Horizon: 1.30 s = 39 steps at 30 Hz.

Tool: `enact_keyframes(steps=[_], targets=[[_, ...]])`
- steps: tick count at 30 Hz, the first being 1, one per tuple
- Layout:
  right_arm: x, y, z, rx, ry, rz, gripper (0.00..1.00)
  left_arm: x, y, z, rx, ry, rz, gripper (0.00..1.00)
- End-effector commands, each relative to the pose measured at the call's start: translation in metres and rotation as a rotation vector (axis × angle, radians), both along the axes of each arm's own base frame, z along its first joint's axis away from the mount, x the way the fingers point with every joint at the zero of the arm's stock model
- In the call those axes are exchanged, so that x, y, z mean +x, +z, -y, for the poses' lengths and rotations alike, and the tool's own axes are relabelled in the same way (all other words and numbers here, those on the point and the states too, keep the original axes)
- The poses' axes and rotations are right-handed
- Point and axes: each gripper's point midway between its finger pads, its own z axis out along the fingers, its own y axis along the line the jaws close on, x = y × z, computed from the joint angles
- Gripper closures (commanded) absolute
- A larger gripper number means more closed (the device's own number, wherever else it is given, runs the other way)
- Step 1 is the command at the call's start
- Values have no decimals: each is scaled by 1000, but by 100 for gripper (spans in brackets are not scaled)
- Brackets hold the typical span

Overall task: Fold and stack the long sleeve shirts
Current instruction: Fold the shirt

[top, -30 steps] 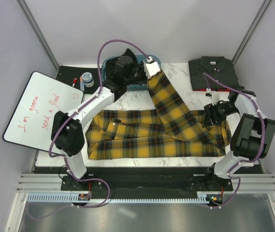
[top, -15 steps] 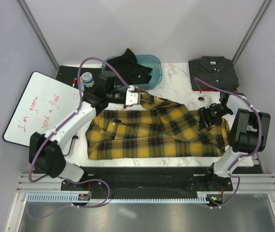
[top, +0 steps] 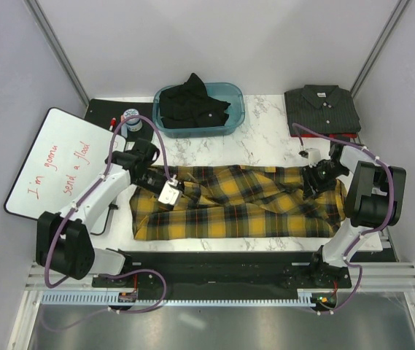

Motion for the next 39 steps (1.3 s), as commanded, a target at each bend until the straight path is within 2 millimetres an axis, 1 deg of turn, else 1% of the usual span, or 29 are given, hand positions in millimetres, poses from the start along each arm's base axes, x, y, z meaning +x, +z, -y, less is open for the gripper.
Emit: enact_keyframes(steps=[1,2,4,5,6,7,8,9,10,11,13,14,16,17,18,19,20,22,23,24,25,27,28,30,31,32,34,37,39], targets=[[-4,-7,6,-40,-9,-19,54,-11,-25,-23,61,-213,190,98],[-4,-6,6,-41,-8,-17,54,-8,-31,-28,84,-237,232,98],[-4,-4,6,-40,-5,-14,54,-8,-42,-35,110,-261,246,97],[-5,-3,6,-40,-4,-14,54,-4,-47,-39,132,-267,271,88],[-5,0,5,-32,1,-7,54,-3,-51,-41,145,-270,277,84],[-4,1,3,-26,6,-5,54,-3,-57,-45,163,-268,275,80],[-6,3,2,-20,15,-6,54,2,-62,-52,194,-257,288,76],[-6,7,1,-16,19,3,54,4,-64,-56,204,-245,293,72],[-5,11,-2,2,25,11,54,5,-66,-59,210,-231,289,71],[-8,15,-4,11,37,9,53,10,-63,-66,215,-190,290,63],[-7,26,-8,28,48,27,52,17,-58,-75,223,-132,286,62],[-8,29,-8,32,51,31,52,19,-52,-78,223,-95,285,62],[-5,41,-8,24,55,60,51,28,-43,-83,218,-25,289,61],[-4,45,-7,19,58,73,51,29,-41,-85,221,25,251,61],[-2,52,-6,9,58,94,51,31,-35,-85,220,49,254,61],[0,57,-5,4,59,106,51,31,-31,-84,213,70,242,49],[0,60,-5,-2,64,117,50,29,-26,-81,181,104,202,39],[1,68,-5,-12,75,134,50,23,-16,-74,141,113,197,33],[0,71,-6,-10,79,140,50,19,-14,-69,122,117,177,25],[1,73,-8,-10,86,143,50,15,-14,-67,123,114,172,22],[0,74,-10,-6,85,139,49,11,-14,-60,125,94,171,21],[-1,76,-17,9,97,142,49,6,-18,-55,142,129,103,21],[-1,76,-20,13,98,139,48,3,-23,-48,165,142,60,21],[-2,74,-26,18,110,130,48,-3,-33,-44,210,145,19,25],[-2,72,-27,16,113,128,48,-9,-41,-39,246,154,-27,27],[-2,71,-28,14,114,125,48,-7,-42,-36,247,164,-37,28],[-4,63,-28,-5,121,117,48,-13,-47,-31,251,186,-103,30],[-6,53,-28,-26,125,103,48,-17,-54,-24,260,220,-187,29],[-2,53,-28,-24,121,107,48,-22,-60,-22,272,222,-218,28]])
